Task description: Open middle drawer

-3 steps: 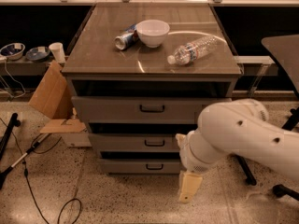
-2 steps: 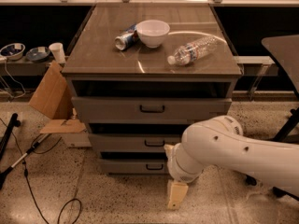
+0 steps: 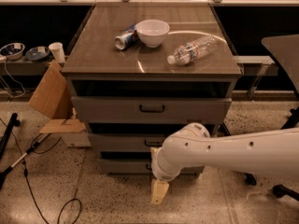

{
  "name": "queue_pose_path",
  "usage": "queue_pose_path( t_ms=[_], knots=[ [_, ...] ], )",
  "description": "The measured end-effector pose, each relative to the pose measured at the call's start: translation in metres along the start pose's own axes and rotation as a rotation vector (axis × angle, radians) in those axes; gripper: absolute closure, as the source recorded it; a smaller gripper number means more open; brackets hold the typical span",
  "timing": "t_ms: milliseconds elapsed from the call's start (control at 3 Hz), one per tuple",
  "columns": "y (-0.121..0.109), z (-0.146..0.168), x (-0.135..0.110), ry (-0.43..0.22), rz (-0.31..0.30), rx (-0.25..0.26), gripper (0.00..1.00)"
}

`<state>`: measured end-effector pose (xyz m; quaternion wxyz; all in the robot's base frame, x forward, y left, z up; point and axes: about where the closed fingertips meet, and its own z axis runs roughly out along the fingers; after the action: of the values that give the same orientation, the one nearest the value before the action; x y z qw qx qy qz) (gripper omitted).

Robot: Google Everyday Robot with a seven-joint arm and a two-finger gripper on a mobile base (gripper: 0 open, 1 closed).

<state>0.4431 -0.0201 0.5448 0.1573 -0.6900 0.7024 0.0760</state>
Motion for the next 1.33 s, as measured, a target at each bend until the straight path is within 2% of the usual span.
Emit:
queue_pose_path(
  t_ms=[333,667,1000,1333],
  knots=[
    [-0.028,0.031,0.011,0.021,0.026,0.002,0.00],
    [-0.066,0.052,0.048,0.076,0.089,0.003,0.00],
    [-0.082,0.057,0.084,0.125,0.142,0.009,0.00],
    [-0.082,0.057,0.084,0.125,0.142,0.009,0.00]
  ],
)
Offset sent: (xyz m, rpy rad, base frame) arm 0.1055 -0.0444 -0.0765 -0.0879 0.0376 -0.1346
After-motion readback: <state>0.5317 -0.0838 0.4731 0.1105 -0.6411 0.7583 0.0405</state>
